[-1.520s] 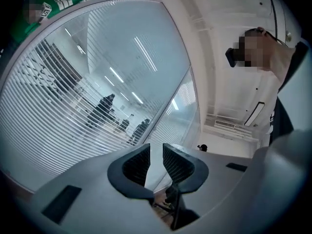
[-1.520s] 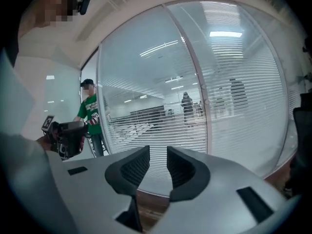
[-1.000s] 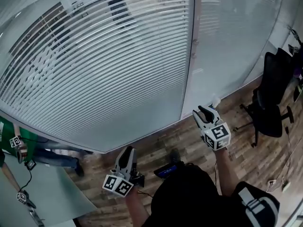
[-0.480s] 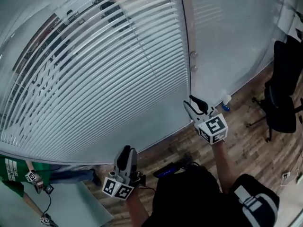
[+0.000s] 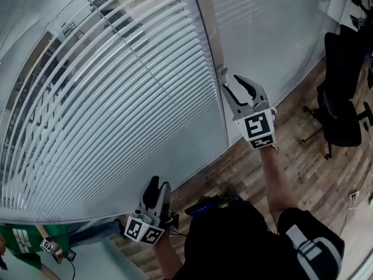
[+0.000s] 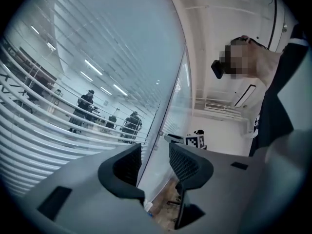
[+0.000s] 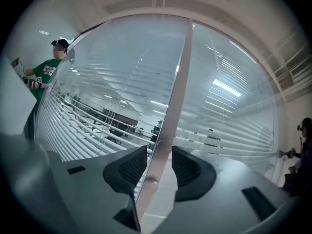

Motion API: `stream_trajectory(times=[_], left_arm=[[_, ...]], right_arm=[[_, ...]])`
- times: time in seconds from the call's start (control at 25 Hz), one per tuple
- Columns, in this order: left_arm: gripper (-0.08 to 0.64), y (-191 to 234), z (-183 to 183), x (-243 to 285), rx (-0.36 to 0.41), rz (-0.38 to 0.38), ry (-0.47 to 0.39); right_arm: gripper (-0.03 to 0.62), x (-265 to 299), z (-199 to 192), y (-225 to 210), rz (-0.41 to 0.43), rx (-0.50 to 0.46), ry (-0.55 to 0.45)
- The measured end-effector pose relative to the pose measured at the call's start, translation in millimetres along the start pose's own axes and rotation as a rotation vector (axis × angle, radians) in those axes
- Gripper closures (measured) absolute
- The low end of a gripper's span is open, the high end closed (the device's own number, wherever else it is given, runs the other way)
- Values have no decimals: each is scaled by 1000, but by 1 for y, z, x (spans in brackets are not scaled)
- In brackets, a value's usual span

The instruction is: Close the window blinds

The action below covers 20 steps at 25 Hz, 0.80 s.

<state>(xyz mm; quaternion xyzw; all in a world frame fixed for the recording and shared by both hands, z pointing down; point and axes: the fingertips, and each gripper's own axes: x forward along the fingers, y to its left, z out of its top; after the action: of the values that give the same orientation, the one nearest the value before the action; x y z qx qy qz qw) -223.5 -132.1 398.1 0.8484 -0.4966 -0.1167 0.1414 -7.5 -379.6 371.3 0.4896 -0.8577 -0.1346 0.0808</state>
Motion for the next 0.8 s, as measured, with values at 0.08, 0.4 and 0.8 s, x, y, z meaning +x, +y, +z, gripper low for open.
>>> stream_trajectory(times=[0.08,0.4,0.8], left_arm=[[387,5,-9,-2,-5,-39,-10],[387,32,-18,-19,8,-164,-48],[387,64,8,-39,-35,-205,-91]], right_arm=[[448,7,-4,3,4,-31,20],[448,26,-24,1,-59,-154,160],[463,31,-15,-15,-89,-37,223]])
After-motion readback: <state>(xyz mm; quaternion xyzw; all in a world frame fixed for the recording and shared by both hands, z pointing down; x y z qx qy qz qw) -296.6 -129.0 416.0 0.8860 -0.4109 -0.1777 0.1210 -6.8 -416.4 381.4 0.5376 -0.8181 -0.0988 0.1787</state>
